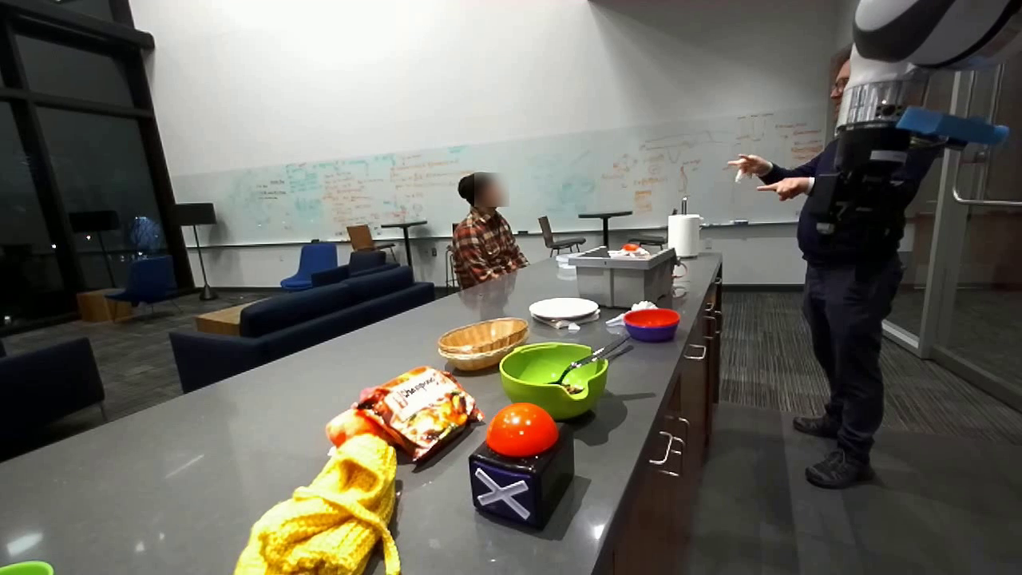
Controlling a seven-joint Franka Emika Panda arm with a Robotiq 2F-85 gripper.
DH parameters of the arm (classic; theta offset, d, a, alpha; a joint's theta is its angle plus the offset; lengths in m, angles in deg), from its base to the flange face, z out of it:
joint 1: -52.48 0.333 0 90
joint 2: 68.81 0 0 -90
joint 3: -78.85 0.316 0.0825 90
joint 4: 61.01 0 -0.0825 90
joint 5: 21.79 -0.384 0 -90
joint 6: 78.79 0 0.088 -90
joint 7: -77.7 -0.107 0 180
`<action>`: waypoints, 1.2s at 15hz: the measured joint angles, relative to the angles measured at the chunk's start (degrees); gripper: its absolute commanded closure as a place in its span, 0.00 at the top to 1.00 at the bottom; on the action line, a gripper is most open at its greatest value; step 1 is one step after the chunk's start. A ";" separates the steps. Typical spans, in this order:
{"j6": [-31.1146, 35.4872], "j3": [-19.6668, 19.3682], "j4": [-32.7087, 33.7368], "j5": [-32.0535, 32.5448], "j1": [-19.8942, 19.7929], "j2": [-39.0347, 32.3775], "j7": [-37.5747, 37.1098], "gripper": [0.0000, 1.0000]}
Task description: Press the big orange button on the left
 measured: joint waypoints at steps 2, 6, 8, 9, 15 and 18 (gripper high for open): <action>-0.01 0.49 -1.27 -0.08 1.68 0.00 3.24 1.00; 0.03 2.59 -4.25 -0.17 6.74 0.08 9.27 1.00; 0.34 4.09 -5.90 -0.19 9.54 0.16 11.78 1.00; 0.80 4.92 -6.88 -0.18 10.99 0.20 12.81 1.00; 3.31 9.91 -12.50 -0.46 21.29 0.10 18.15 1.00; 3.30 12.19 -11.93 -1.03 27.03 -0.18 20.69 1.00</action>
